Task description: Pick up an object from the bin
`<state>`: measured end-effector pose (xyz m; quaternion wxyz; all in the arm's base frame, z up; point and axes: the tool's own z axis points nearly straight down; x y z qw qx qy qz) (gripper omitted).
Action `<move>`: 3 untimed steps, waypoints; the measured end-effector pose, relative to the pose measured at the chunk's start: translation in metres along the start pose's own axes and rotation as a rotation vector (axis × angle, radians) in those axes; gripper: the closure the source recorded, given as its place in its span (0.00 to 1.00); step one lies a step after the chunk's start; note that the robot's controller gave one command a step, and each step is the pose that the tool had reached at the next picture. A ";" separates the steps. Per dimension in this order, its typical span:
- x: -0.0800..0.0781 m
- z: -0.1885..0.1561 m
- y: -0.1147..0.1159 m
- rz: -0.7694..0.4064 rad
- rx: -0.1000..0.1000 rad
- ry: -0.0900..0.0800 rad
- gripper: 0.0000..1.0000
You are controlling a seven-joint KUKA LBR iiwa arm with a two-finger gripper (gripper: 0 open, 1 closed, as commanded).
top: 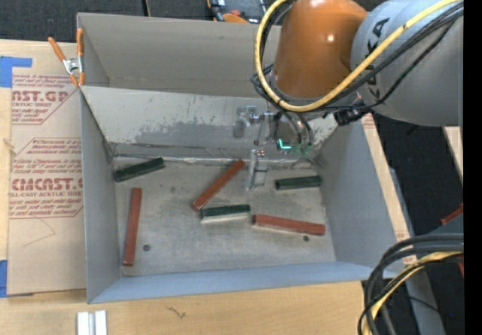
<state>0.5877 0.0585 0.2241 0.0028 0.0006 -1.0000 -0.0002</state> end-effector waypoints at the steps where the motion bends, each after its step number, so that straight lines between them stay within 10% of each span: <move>1: 0.024 0.158 0.011 -0.144 0.000 -0.004 0.00; 2: 0.021 0.152 0.011 -0.144 0.000 -0.009 1.00; 3: 0.022 0.017 -0.027 -0.432 0.003 -0.014 1.00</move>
Offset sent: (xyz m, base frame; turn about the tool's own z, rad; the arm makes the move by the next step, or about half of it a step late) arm -0.0237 0.0112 -0.1541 -0.1449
